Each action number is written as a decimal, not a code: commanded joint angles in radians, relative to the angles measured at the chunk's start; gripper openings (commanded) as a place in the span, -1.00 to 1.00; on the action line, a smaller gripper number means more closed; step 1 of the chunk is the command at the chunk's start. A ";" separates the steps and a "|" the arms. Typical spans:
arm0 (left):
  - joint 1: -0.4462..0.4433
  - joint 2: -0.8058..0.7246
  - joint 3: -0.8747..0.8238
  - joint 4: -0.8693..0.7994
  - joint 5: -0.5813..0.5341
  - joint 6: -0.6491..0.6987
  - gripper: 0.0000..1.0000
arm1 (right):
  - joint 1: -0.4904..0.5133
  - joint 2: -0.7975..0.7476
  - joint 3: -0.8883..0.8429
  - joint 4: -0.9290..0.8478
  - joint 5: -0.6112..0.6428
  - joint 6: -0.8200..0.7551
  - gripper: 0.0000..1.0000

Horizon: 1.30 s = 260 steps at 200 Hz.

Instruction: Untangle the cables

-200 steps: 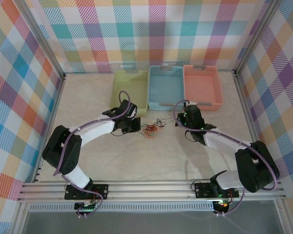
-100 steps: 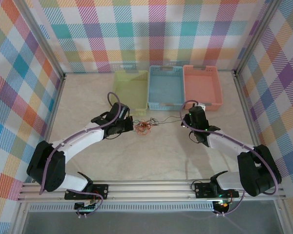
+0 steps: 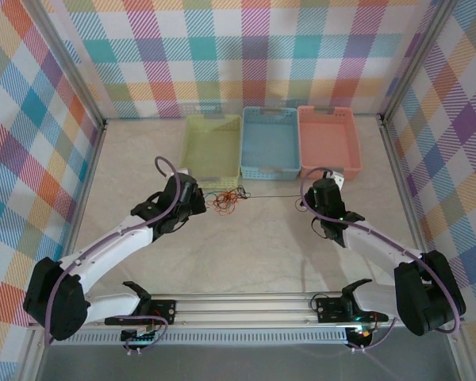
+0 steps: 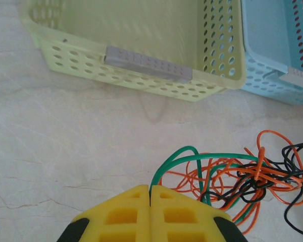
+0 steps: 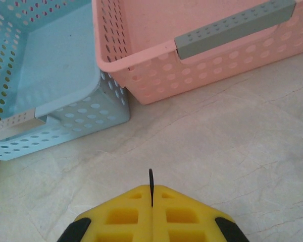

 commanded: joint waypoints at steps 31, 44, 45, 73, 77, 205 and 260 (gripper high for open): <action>0.017 -0.080 -0.042 -0.007 -0.174 -0.033 -1.00 | -0.032 -0.014 -0.012 -0.045 0.121 0.042 -1.00; 0.019 -0.098 -0.052 0.000 -0.187 -0.031 -1.00 | -0.039 -0.013 -0.011 -0.047 0.122 0.043 -1.00; 0.019 -0.098 -0.052 0.000 -0.186 -0.030 -1.00 | -0.039 -0.013 -0.012 -0.047 0.121 0.042 -1.00; 0.019 -0.091 -0.053 0.016 -0.138 -0.023 -1.00 | -0.039 0.008 0.001 -0.033 0.052 0.033 -1.00; 0.019 -0.086 -0.052 0.017 -0.130 -0.020 -1.00 | -0.039 0.013 0.004 -0.027 0.032 0.028 -1.00; 0.019 -0.020 -0.048 0.122 0.060 0.035 -1.00 | -0.025 0.098 0.049 0.126 -0.415 -0.175 -0.10; 0.019 -0.012 -0.041 0.117 0.068 0.038 -1.00 | 0.178 0.301 0.254 0.007 -0.619 -0.395 -0.07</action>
